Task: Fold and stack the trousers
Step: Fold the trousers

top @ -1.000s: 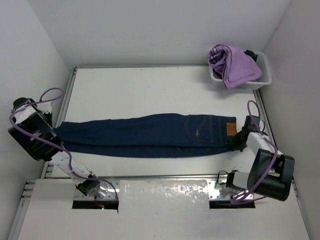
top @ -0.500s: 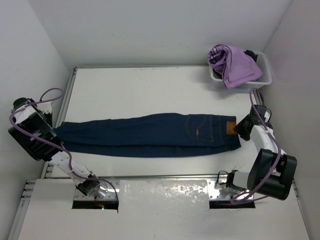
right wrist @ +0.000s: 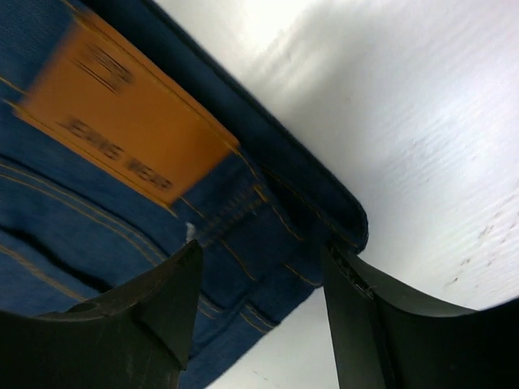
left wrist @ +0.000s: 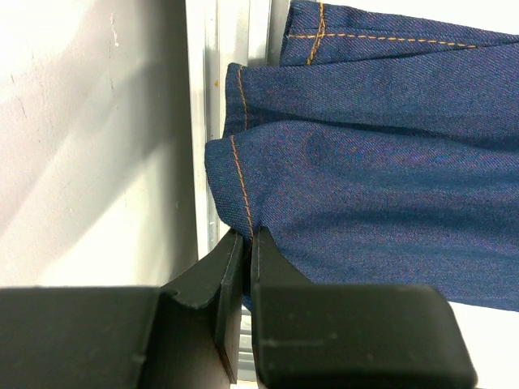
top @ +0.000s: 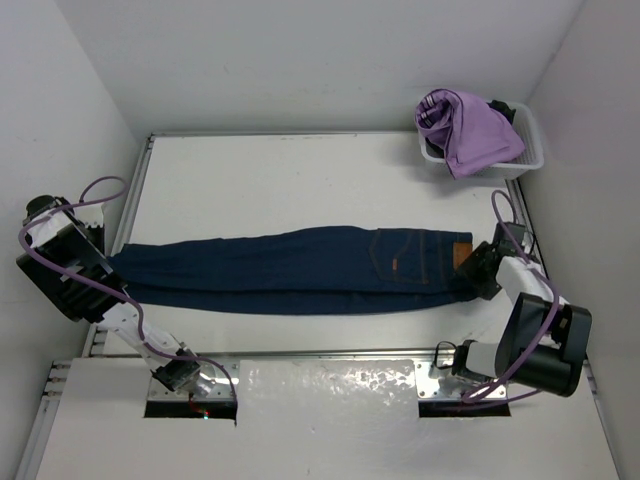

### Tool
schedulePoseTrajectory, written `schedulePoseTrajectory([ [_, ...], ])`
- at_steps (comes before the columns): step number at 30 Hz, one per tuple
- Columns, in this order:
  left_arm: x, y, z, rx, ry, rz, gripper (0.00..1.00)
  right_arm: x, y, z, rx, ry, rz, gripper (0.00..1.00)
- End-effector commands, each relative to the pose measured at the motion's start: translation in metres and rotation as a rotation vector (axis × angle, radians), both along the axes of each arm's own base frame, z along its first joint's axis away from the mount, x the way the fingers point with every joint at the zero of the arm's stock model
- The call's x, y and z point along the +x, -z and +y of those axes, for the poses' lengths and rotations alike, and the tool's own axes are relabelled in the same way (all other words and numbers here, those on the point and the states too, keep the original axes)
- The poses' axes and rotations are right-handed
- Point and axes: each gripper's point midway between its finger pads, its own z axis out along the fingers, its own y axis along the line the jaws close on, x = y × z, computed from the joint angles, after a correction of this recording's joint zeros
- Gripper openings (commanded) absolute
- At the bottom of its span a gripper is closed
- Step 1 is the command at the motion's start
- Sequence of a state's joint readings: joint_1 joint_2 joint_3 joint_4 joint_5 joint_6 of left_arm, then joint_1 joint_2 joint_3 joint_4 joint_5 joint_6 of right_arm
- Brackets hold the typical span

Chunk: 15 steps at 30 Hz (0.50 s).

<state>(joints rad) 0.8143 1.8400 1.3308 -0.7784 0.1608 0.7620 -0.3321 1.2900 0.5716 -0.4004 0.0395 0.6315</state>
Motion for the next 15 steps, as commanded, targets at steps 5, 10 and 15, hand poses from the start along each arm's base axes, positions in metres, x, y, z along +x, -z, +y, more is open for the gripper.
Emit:
schedulePoseTrajectory([
  [5, 0.008, -0.02, 0.015, 0.059, -0.001, -0.051, 0.0, 0.016, 0.007, 0.003, 0.042, -0.018, -0.025, 0.58],
  [10, 0.007, -0.019, 0.014, 0.058, 0.001, -0.049, 0.0, 0.02, 0.007, -0.011, -0.034, -0.043, -0.02, 0.47],
  [15, 0.006, -0.019, 0.013, 0.058, 0.0, -0.047, 0.0, 0.024, 0.013, -0.008, -0.012, -0.057, -0.025, 0.3],
])
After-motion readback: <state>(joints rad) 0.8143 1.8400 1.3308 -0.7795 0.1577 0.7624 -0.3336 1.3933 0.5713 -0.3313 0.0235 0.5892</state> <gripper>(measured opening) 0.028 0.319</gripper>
